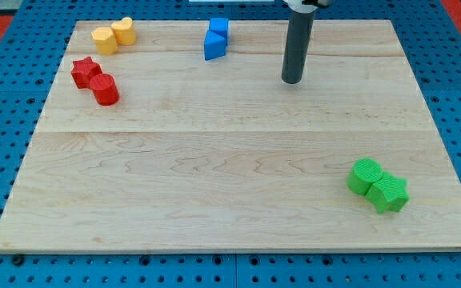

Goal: Slightly push green star and green circle towards the top

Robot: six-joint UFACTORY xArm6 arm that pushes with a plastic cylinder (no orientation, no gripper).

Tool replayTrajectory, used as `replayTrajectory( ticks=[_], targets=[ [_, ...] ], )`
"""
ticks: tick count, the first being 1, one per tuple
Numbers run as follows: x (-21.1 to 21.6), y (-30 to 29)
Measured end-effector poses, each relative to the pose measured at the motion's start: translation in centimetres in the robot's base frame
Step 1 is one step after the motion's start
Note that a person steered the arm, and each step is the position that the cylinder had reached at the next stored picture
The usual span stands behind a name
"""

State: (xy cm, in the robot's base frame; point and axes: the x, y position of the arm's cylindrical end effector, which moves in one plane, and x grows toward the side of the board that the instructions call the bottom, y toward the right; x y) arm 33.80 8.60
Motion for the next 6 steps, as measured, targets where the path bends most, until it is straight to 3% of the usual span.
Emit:
replayTrajectory(
  ticks=[3, 5, 6],
  targets=[
    [0.0, -9.0],
    [-4.5, -14.5],
    [-4.4, -17.2]
  ],
)
